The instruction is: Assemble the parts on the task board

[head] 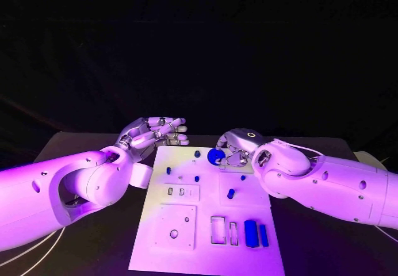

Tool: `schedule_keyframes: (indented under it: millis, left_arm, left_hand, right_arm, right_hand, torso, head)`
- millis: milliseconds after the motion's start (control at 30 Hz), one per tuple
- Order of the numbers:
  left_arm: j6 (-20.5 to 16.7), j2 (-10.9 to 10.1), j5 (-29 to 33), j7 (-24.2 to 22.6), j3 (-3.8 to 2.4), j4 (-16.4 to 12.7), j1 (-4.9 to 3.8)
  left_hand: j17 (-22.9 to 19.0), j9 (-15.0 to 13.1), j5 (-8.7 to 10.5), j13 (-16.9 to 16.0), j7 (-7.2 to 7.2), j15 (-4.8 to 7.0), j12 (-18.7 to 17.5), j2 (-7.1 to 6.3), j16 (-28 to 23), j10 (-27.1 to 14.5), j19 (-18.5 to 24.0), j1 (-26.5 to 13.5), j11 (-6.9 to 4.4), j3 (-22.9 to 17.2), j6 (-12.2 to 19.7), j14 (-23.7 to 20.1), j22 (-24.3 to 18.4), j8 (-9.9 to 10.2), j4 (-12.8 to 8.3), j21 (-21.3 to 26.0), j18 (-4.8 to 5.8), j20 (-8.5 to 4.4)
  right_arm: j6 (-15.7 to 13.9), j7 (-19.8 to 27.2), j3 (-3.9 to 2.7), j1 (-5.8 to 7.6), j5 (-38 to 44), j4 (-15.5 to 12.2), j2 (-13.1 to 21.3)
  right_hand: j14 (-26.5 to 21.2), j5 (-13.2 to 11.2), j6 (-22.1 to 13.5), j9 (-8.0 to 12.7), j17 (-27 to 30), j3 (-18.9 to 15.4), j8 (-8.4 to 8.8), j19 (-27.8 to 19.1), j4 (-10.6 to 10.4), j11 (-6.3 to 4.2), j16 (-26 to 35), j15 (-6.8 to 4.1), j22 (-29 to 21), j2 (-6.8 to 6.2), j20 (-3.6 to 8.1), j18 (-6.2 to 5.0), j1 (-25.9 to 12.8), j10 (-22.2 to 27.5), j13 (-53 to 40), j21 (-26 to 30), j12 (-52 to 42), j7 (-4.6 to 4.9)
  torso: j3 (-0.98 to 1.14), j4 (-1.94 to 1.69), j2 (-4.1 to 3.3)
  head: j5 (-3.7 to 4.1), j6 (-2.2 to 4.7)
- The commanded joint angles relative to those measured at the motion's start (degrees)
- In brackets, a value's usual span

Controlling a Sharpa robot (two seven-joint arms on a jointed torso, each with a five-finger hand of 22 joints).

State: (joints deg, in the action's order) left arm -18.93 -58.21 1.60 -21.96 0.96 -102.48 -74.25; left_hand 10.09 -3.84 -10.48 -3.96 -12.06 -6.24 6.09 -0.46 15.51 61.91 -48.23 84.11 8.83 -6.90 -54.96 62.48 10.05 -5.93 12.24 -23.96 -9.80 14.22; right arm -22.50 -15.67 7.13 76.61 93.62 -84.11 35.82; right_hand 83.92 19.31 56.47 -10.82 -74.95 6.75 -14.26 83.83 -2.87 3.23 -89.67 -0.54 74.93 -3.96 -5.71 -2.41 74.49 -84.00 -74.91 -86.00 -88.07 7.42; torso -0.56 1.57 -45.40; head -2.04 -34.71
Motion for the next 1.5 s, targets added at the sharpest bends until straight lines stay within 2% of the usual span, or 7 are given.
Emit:
schedule_keyframes:
  millis: [33, 133, 233, 400, 667, 1233, 1500]
  left_arm:
    - [1.17, 0.13, 0.02, -0.27, -0.03, 0.00, -0.07]
    - [1.13, 0.10, 0.02, -0.26, -0.03, 0.05, -0.07]
    - [1.10, 0.07, 0.03, -0.27, -0.03, 0.06, -0.08]
    - [1.12, 0.15, 0.03, -0.25, -0.03, 0.03, -0.08]
    - [1.05, 0.19, 0.03, -0.24, -0.03, -0.02, -0.08]
    - [1.10, 0.29, 0.03, -0.25, -0.04, 0.15, -0.08]
    - [1.14, 0.32, 0.03, -0.21, -0.04, 0.15, -0.08]
  left_hand:
    - [0.07, 0.06, -0.07, 0.04, -0.39, -0.01, -0.24, 0.05, -0.35, 0.01, 0.30, -0.10, 0.23, -0.36, -0.19, -0.16, -0.07, 0.21, 0.13, -0.18, -0.68, 0.10]
    - [0.07, 0.06, -0.07, 0.04, -0.39, -0.01, -0.24, 0.05, -0.35, 0.01, 0.30, -0.10, 0.23, -0.36, -0.19, -0.16, -0.07, 0.21, 0.13, -0.18, -0.68, 0.10]
    - [0.09, 0.06, -0.06, 0.04, -0.40, -0.02, -0.27, 0.05, -0.37, 0.01, 0.31, -0.15, 0.25, -0.38, -0.20, -0.16, -0.08, 0.24, 0.17, -0.19, -0.68, 0.11]
    - [0.09, 0.06, -0.06, 0.04, -0.40, -0.02, -0.27, 0.05, -0.37, 0.01, 0.31, -0.15, 0.25, -0.38, -0.20, -0.16, -0.08, 0.24, 0.17, -0.19, -0.68, 0.11]
    - [0.10, 0.06, -0.06, 0.04, -0.41, -0.03, -0.29, 0.04, -0.39, 0.03, 0.32, -0.20, 0.26, -0.40, -0.20, -0.17, -0.08, 0.26, 0.21, -0.20, -0.67, 0.11]
    - [0.11, 0.06, -0.05, 0.04, -0.41, -0.05, -0.35, -0.04, -0.43, 0.01, 0.34, -0.18, 0.27, -0.43, -0.18, -0.21, -0.09, 0.31, 0.18, -0.20, -0.67, 0.12]
    - [0.11, 0.06, -0.05, 0.04, -0.41, -0.05, -0.35, -0.04, -0.43, 0.01, 0.34, -0.18, 0.27, -0.43, -0.18, -0.21, -0.09, 0.31, 0.18, -0.20, -0.67, 0.12]
  right_arm:
    - [-2.23, -1.66, -0.04, -0.04, 4.01, 0.08, -1.61]
    - [-2.15, -1.61, -0.03, -0.35, 4.34, 0.99, -3.36]
    - [-2.01, -1.41, -0.02, -0.82, 4.39, 2.48, -5.24]
    - [-1.67, -1.18, 0.00, -1.26, 4.37, 4.42, -7.20]
    - [-1.43, -0.47, 0.02, -1.59, 3.86, 6.95, -9.55]
    - [-1.25, 0.31, 0.07, -2.97, 3.67, 10.80, -12.31]
    - [-1.20, 0.37, 0.08, -3.19, 3.64, 11.49, -12.83]
  right_hand:
    - [6.02, -0.15, 0.14, 0.02, -14.79, 0.24, 0.19, 2.31, -0.16, -0.36, -0.23, -0.48, 10.02, -0.14, 0.37, 0.98, -0.57, -3.91, -12.54, -0.26, -0.06, -0.02]
    - [6.02, -0.19, 0.15, 0.02, -14.79, 0.29, 0.21, 2.32, -0.17, -0.37, -0.23, -0.48, 10.03, -0.11, 0.38, 0.99, -0.58, -3.91, -12.54, -0.26, -0.06, -0.03]
    - [6.02, -0.26, 0.15, 0.03, -14.79, 0.43, 0.27, 2.33, -0.21, -0.38, -0.23, -0.48, 10.04, -0.01, 0.39, 0.99, -0.61, -3.90, -12.53, -0.27, -0.06, -0.04]
    - [6.01, -0.29, 0.13, 0.04, -14.77, 0.49, 0.31, 2.34, -0.22, -0.39, -0.23, -0.48, 10.06, 0.02, 0.39, 0.99, -0.62, -3.88, -12.50, -0.27, -0.03, -0.04]
    - [5.99, -0.46, -0.08, 0.11, -14.68, 0.66, 0.55, 2.22, -0.26, -0.35, -0.19, -0.47, 9.92, -0.01, 0.40, 0.95, -0.72, -3.76, -12.36, -0.16, 0.07, 0.03]
    - [5.99, -0.56, -0.35, 0.20, -14.67, 0.86, 0.85, 2.17, -0.27, -0.27, -0.19, -0.43, 9.86, -0.07, 0.39, 0.93, -0.79, -3.69, -12.28, -0.10, 0.15, 0.13]
    - [5.93, -1.07, -1.26, 0.45, -14.42, 1.10, 1.66, 1.92, -0.41, 0.02, -0.09, -0.23, 9.57, -0.30, 0.28, 0.85, -1.18, -3.15, -11.66, 0.15, 0.64, 0.51]
  torso:
    - [-0.02, -0.02, -0.04]
    - [-0.05, 0.03, -0.02]
    - [-0.03, 0.23, 0.01]
    - [-0.01, 0.02, -0.07]
    - [0.04, 0.10, -0.12]
    - [0.06, 0.16, -0.02]
    - [0.03, 0.15, 0.03]
  head:
    - [-0.08, -0.06]
    - [-0.03, -0.14]
    - [-0.43, -0.18]
    - [-0.17, -0.23]
    - [-0.58, -0.41]
    - [-1.03, -1.08]
    - [-0.95, -0.86]
